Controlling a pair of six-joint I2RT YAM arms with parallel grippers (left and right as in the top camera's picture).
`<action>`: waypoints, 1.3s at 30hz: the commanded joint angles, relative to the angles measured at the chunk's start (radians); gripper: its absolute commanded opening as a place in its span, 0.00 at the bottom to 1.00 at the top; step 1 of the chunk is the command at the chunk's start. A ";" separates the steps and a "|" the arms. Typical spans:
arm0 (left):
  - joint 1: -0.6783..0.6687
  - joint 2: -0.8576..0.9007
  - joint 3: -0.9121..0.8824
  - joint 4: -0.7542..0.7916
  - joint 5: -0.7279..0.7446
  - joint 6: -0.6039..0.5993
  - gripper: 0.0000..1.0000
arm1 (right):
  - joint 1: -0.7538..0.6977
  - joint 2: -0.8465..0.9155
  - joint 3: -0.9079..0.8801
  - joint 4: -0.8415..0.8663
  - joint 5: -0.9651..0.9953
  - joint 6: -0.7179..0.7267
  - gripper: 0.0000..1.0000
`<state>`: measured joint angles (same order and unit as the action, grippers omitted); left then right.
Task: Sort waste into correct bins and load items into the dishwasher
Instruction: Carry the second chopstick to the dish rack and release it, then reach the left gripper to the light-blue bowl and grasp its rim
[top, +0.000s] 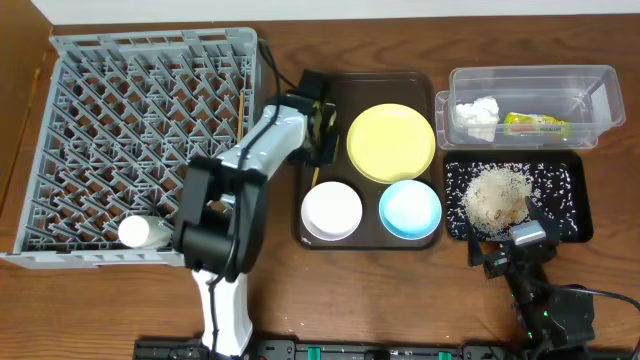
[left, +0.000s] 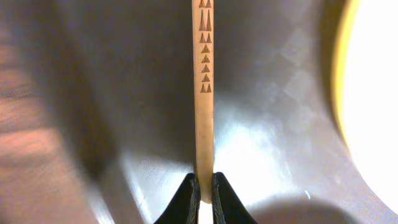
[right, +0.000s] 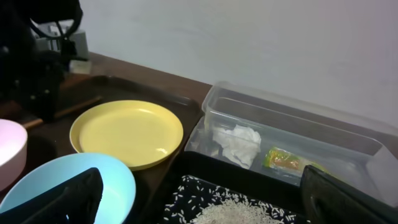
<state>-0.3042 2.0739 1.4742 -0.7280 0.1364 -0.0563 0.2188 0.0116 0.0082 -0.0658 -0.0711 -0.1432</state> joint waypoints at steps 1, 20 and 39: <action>0.041 -0.206 0.013 -0.025 -0.019 -0.016 0.08 | 0.009 -0.006 -0.003 -0.002 0.000 -0.011 0.99; 0.233 -0.335 -0.042 -0.181 -0.348 0.045 0.10 | 0.009 -0.006 -0.003 -0.002 0.000 -0.011 0.99; -0.008 -0.469 -0.010 -0.266 0.118 -0.209 0.52 | 0.009 -0.006 -0.003 -0.002 0.000 -0.011 0.99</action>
<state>-0.2352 1.6062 1.4490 -0.9985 0.1402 -0.1520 0.2188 0.0116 0.0082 -0.0658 -0.0711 -0.1432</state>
